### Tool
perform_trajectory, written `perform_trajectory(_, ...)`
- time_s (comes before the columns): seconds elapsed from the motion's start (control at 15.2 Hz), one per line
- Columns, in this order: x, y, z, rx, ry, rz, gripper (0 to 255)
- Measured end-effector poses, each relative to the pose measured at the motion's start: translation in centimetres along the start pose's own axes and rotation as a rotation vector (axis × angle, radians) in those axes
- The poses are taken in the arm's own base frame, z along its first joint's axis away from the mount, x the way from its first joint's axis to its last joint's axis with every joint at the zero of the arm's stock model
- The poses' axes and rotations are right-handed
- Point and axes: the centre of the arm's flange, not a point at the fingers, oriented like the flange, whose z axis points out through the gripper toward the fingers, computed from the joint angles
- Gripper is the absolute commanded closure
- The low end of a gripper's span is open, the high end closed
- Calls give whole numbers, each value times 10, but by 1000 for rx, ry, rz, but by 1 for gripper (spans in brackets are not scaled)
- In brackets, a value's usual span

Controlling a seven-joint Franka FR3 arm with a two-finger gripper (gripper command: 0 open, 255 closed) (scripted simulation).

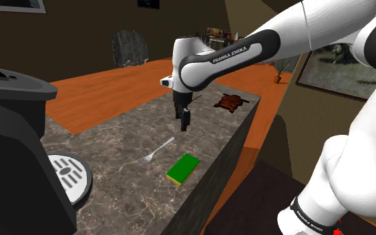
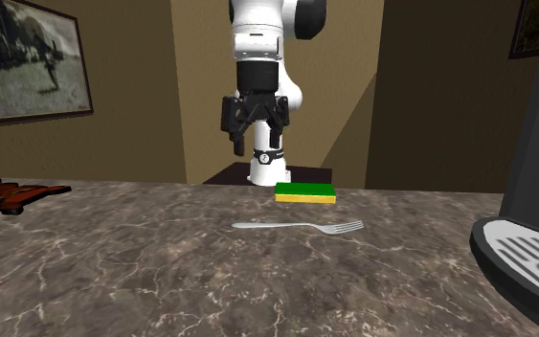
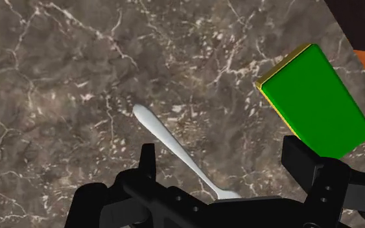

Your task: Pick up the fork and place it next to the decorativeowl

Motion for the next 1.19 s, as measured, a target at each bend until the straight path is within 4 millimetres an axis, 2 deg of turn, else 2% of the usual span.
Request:
perform_trajectory(0.46,72,-6,49,17,28,-257,0)
perform_trajectory(0.73,113,-27,71,27,44,-405,0)
perform_trajectory(0.86,123,-29,80,29,48,-438,0)
perform_trajectory(1.19,128,-31,105,30,49,-450,0)
